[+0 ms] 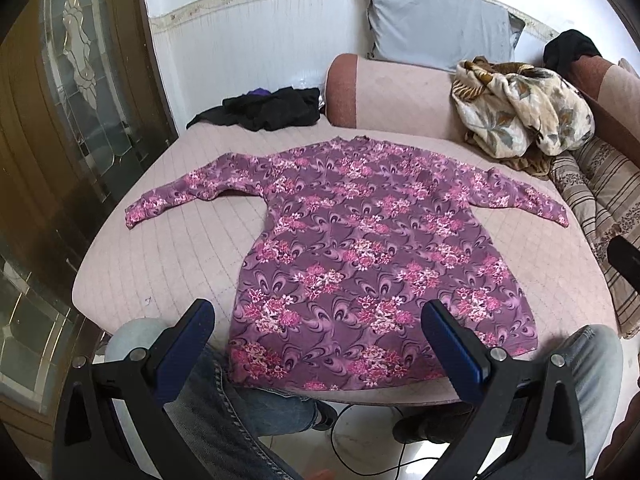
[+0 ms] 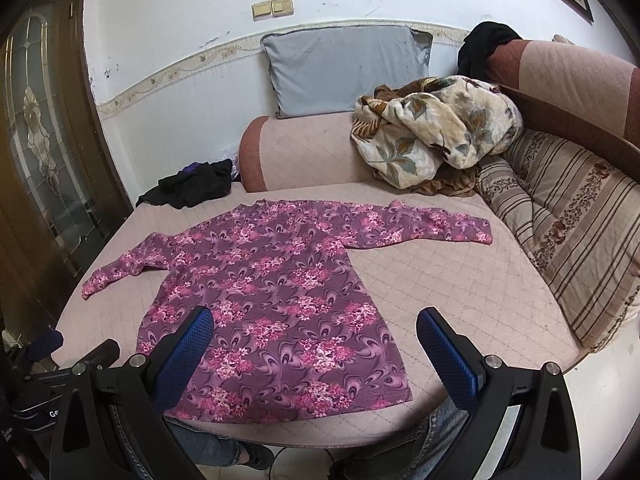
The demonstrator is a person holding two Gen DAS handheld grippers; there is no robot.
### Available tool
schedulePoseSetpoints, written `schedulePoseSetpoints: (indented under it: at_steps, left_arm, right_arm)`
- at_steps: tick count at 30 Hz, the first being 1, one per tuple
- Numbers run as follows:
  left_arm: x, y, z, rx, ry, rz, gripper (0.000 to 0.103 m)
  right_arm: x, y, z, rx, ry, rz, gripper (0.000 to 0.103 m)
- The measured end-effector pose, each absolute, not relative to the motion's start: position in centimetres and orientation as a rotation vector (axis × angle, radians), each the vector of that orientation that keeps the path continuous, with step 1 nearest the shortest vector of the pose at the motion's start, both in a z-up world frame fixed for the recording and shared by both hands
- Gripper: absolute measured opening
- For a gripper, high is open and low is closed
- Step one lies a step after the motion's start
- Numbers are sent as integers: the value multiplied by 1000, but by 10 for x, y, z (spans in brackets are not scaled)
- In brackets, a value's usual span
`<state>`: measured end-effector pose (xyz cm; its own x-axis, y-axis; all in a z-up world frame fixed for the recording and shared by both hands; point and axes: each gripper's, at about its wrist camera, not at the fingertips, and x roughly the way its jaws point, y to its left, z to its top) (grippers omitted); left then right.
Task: Fold small clothes
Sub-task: 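Grasp the dress sleeve cuff with the right gripper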
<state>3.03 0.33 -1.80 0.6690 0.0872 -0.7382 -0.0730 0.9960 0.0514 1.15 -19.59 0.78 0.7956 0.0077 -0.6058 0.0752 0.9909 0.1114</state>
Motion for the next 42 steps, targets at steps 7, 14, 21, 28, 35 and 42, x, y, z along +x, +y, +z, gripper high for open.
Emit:
schedulePoseSetpoints:
  at_steps: [7,14,21,28,35,42]
  left_arm:
    - [46,4,-31,10,868,97,103]
    - [82,-15,-19,23,851,32,103]
    - [163,-66,8,56,811,-97,103]
    - [274,-127,-22,-5,945,-267,103]
    - [317,-139,-102,-33,1057,-304,103]
    - [314,-120,-143,-84,1143,-313,103]
  right_arm:
    - [28,-199,-5,146,671,-36,103]
    - [73,-241,-3,287,688,28,99]
    - [160,-336,14,489,704,-92,97]
    - [272,-482,-28,735,765,-280,83]
    - [306,-552,-138,804,892,-434,73]
    - [325,-586,-201,986,927,-474,66]
